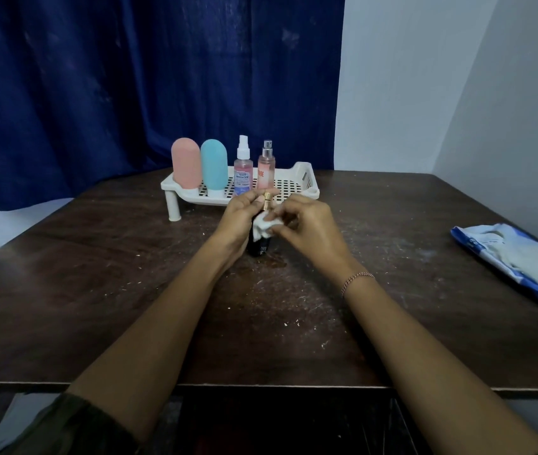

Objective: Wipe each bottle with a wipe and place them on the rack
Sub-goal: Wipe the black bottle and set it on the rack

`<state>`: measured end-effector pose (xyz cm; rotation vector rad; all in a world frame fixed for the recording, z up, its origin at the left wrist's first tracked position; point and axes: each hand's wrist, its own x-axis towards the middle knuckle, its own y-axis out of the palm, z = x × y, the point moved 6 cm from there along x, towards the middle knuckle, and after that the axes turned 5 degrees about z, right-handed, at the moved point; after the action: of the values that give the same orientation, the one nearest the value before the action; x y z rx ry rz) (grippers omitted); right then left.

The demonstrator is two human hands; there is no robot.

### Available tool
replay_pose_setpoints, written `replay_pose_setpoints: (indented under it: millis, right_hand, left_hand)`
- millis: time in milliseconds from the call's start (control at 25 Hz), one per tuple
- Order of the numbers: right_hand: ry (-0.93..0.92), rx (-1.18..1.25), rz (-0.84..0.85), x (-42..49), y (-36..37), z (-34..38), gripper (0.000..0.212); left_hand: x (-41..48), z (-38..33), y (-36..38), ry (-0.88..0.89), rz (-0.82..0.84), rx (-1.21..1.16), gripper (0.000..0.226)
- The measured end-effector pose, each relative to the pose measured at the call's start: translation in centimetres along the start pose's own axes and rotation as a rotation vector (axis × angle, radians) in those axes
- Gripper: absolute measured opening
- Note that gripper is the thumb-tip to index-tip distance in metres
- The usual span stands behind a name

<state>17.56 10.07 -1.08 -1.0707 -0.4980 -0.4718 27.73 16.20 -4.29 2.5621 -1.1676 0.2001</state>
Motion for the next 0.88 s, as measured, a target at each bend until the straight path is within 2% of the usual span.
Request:
replay_pose_setpoints:
  millis: [80,160,240,400,520,600,760,800,880]
  right_hand:
    - [-0.063,-0.051,0.208,-0.3,1.5,0.5,0.020]
    - [-0.094,-0.091,0.270,-0.4,2.0,0.8,0.020]
    - [-0.104,-0.110,0.208,-0.2,1.6,0.9,0.019]
    - [-0.038,-0.067,-0.095,0.0,-0.5,0.4,0.018]
    - [-0.010,-0.070,-0.153,-0.1,-0.8,0.3,0.018]
    - [-0.018,-0.045,-0.075,0.0,-0.5,0.2,0.019]
    - [-0.096,-0.100,0.343,-0.4,1.8,0.4,0.022]
    - [-0.113,-0.124,0.371,-0.4,1.9,0.5,0.022]
    - [-0.139,-0.147,0.291,-0.1,1.6,0.8,0.022]
  left_hand:
    - [0.1,0.0,-0.3,0.018,-0.027,0.013,0.032]
    - [0.1,0.0,-0.4,0.027,-0.045,0.012,0.032]
    - [0.1,0.0,-0.5,0.014,-0.048,0.009,0.032]
    - [0.0,0.2,0.2,-0.004,-0.004,-0.024,0.031]
    - [0.0,0.2,0.3,0.002,0.002,-0.035,0.029]
    - [0.1,0.3,0.0,-0.002,-0.004,-0.034,0.030]
    - [0.0,0.1,-0.3,0.022,-0.022,-0.005,0.031]
    - [0.0,0.0,-0.2,0.026,-0.016,-0.009,0.031]
    - [-0.1,-0.1,0.0,0.016,0.004,-0.020,0.033]
